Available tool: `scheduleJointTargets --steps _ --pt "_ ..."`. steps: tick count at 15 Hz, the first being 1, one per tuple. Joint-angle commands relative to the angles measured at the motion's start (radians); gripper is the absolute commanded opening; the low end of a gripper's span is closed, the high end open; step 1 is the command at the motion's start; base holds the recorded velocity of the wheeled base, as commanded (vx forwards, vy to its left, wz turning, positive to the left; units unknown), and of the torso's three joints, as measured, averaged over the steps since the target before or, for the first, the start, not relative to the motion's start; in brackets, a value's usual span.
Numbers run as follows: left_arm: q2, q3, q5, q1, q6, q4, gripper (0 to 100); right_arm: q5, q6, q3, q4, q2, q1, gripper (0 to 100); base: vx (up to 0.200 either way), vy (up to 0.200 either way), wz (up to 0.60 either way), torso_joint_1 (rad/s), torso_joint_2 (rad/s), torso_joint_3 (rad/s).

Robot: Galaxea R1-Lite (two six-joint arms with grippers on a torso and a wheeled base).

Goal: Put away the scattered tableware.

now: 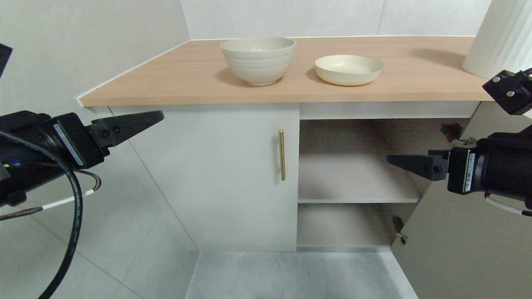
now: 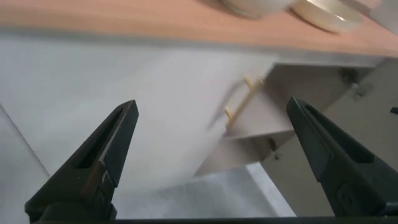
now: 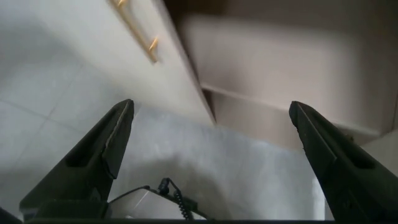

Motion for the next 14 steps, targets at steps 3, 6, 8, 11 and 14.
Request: scheduleJointTargets --steps 3,6,8,11,14 --pt "0.003 0.003 0.000 0.000 -0.001 -0.001 100 0.022 0.003 -0.001 0.008 -0.038 0.001 100 0.133 0.000 0.00 0.005 0.00 0.002" --pt "-0.006 0.001 0.000 0.000 -0.004 -0.001 100 0.129 -0.010 0.040 0.008 -0.091 0.001 100 0.000 0.000 0.00 0.000 0.00 0.000" --pt "-0.006 0.001 0.000 0.000 -0.004 -0.001 100 0.133 -0.053 0.053 0.000 -0.093 -0.002 100 0.000 0.000 0.00 0.000 0.00 0.000" --pt "-0.005 0.001 0.000 0.000 -0.004 -0.001 100 0.136 -0.063 0.060 -0.003 -0.099 -0.002 100 0.000 0.000 0.00 0.000 0.00 0.000" --pt "-0.005 -0.008 0.000 0.000 -0.004 0.002 100 0.152 -0.069 0.068 -0.003 -0.130 -0.001 100 0.000 0.000 0.00 0.000 0.00 0.000"
